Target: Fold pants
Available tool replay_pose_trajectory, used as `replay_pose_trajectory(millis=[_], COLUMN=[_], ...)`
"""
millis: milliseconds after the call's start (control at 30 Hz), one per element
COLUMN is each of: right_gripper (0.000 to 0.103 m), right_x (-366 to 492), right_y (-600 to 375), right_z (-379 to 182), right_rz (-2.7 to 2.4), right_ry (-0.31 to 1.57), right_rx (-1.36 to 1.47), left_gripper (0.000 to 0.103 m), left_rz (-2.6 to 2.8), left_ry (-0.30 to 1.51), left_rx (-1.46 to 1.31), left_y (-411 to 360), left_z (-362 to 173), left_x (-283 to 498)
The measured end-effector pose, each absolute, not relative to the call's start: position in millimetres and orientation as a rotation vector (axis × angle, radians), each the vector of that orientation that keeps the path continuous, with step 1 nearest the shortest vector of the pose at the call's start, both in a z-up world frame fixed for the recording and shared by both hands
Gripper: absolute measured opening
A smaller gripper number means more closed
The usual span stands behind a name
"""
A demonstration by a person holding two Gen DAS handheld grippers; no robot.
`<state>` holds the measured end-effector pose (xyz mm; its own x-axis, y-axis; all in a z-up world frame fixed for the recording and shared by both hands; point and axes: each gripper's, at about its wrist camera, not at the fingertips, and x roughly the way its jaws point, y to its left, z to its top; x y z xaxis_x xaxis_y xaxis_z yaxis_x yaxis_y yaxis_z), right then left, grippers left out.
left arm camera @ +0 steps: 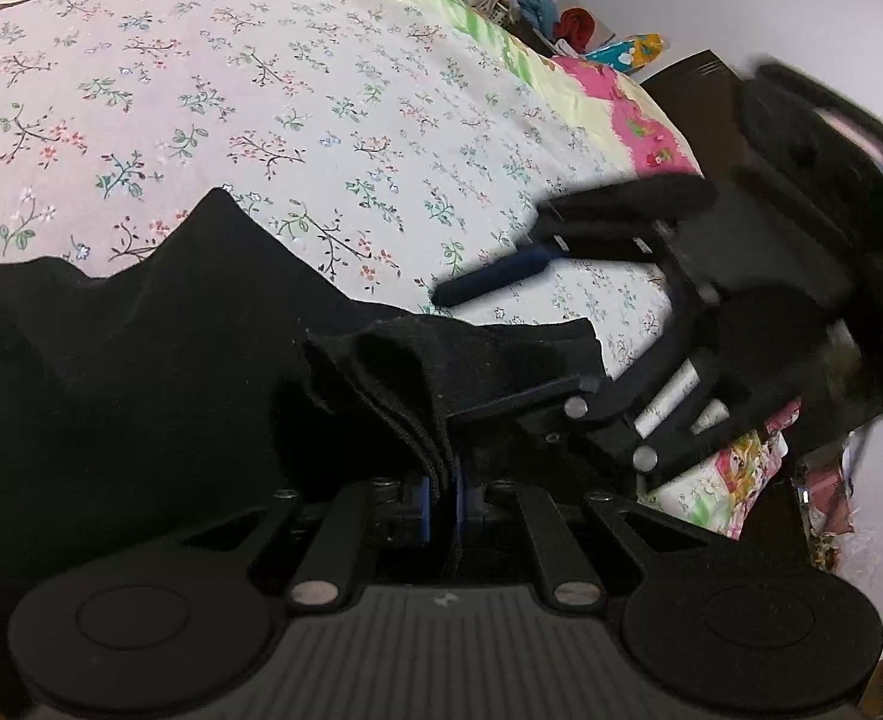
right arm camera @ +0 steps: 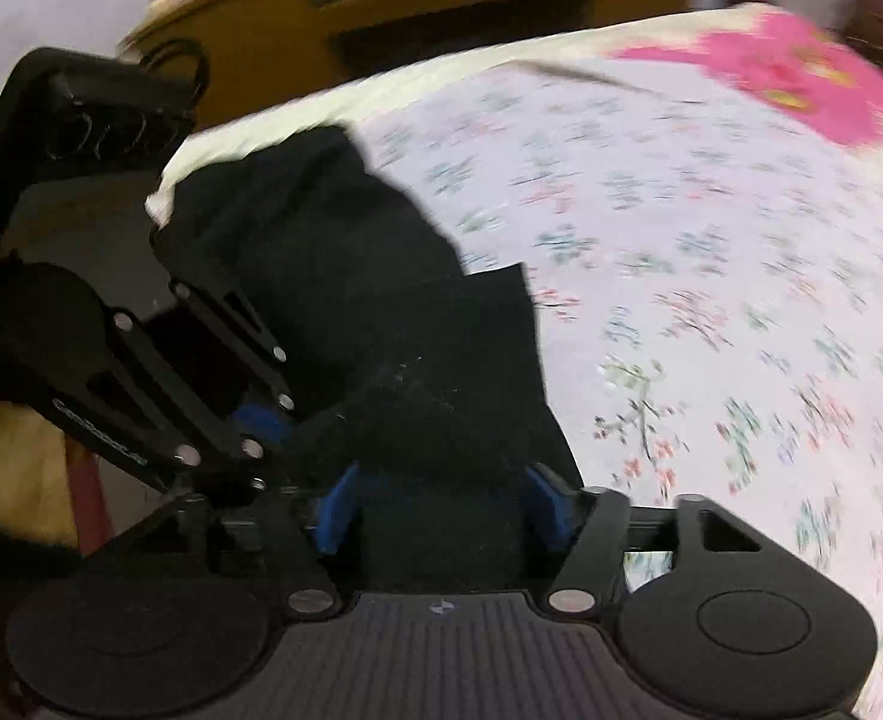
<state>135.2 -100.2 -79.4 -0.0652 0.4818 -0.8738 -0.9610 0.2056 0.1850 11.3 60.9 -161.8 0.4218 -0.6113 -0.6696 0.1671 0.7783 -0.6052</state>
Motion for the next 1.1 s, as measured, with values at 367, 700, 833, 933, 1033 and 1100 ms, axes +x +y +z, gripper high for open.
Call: replay_pose_trajectory(millis=[367, 700, 833, 933, 1033, 1100], right_gripper=[0.036, 0.000, 0.000, 0.000, 0.002, 0.017], right_x=[173.6, 175.3, 171.8, 168.8, 168.9, 157.7], right_y=[-34.4, -12.7, -0.7, 10.8, 21.3, 24.3], right_z=[-100.2, -108.6, -101.2, -100.3, -118.4, -130.4], right_rz=[1.638, 1.573, 1.552, 1.560, 1.521, 1.487], right_ry=[1.276, 1.440, 1.407, 1.378, 1.396, 1.375], right_rx=[-0.736, -0.642, -0.624, -0.614, -0.583, -0.616], left_gripper=[0.017, 0.017, 0.017, 0.017, 0.018, 0.023], left_rz=[-0.504, -0.494, -0.463, -0.430, -0.401, -0.372], left_ry=[1.022, 1.007, 1.002, 1.016, 1.069, 1.107], left_rx=[-0.464, -0.456, -0.458, -0.463, -0.472, -0.454], left_y=[66.5, 81.2, 99.3, 111.9, 117.1, 117.1], left_z=[-165.3, -161.7, -158.7, -162.0, -177.7, -187.5], left_x=[3.7, 5.2, 3.5, 1.8, 1.2, -0.8])
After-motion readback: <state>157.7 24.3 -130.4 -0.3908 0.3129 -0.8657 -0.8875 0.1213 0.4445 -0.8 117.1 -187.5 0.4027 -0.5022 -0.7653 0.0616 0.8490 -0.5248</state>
